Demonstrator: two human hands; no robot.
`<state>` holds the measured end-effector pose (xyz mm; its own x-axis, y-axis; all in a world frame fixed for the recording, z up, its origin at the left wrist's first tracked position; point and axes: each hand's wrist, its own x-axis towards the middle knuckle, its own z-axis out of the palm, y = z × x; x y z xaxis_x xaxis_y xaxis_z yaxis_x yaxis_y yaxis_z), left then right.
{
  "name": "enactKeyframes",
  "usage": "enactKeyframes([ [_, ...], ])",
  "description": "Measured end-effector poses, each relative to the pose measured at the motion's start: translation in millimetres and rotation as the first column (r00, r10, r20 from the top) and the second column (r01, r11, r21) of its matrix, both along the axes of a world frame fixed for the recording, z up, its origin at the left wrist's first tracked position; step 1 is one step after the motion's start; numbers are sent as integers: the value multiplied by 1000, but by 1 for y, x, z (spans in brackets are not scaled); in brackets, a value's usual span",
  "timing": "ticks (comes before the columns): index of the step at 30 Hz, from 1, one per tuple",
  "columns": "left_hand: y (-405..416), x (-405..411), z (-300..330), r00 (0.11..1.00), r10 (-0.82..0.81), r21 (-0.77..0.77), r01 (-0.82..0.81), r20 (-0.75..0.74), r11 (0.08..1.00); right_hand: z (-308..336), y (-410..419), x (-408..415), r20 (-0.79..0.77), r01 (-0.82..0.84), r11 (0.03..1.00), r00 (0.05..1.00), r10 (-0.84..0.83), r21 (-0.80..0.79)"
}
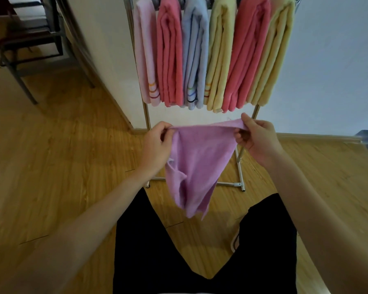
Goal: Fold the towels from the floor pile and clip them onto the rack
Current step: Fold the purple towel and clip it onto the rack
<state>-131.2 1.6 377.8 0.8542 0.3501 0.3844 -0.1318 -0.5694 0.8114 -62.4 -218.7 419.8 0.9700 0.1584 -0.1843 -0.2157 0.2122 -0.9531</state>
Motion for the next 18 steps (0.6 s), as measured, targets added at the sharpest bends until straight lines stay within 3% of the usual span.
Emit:
enactKeyframes([
  [4,-1,1,9,999,8,-40,-6,37,999,-35,-5,0,-52,-47,950,998,32,-308],
  [8,0,0,13,998,32,-18,-31,49,999,-60,2,-11,65,-39,924,996,68,-380],
  [14,6,1,14,994,104,-25,-103,41,994,-80,11,-31,250,-216,837,891,380,-503],
  [18,7,-1,15,990,133,-23,-132,43,991,-98,19,-37,404,-56,734,804,435,-677],
])
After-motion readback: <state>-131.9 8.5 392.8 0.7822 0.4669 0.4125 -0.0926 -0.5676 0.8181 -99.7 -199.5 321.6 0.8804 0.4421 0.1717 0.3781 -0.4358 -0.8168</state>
